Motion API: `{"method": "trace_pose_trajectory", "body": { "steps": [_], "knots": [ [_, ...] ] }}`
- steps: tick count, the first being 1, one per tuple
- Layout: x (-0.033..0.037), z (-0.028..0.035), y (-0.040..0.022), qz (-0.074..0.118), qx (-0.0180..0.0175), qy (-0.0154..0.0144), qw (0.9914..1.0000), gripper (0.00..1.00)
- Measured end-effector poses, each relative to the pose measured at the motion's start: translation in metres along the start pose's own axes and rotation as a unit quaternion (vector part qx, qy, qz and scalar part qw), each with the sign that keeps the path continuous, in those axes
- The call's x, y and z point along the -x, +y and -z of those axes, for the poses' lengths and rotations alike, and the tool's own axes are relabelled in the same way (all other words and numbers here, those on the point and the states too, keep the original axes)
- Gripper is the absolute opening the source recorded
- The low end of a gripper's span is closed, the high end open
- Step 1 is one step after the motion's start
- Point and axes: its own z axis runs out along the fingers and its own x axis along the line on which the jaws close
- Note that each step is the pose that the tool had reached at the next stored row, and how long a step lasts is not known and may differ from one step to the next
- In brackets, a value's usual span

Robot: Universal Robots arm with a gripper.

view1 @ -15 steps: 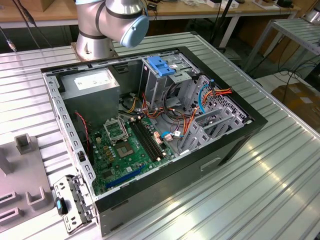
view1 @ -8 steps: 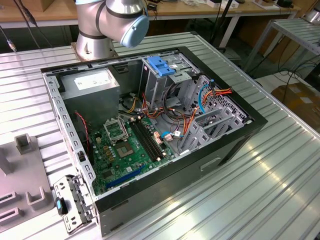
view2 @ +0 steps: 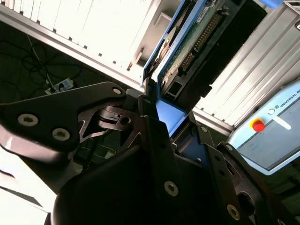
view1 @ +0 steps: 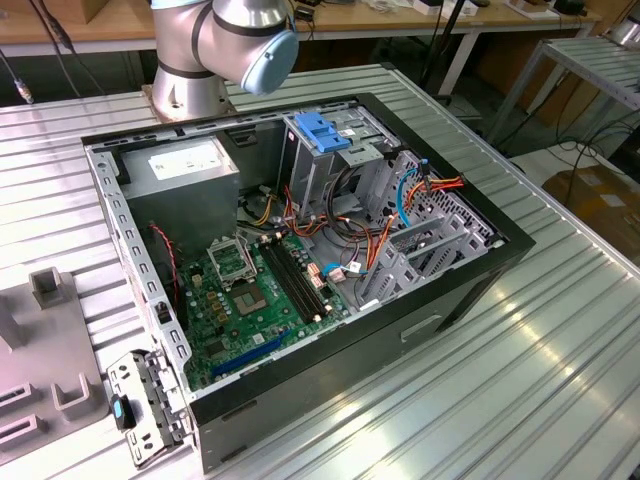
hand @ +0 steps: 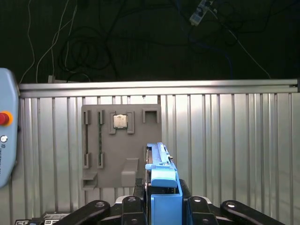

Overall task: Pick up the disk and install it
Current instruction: 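Pick up the disk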

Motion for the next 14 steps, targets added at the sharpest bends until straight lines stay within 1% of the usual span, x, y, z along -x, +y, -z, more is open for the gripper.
{"method": "trace_pose_trajectory", "body": {
  "steps": [4,14],
  "knots": [
    [0.0001,0.0000,-0.0026,0.000,0.0000,0.0000,1.00000,0.37],
    [0.0003,0.0000,-0.0116,0.000,0.0000,0.0000,1.00000,0.37]
  ]
}}
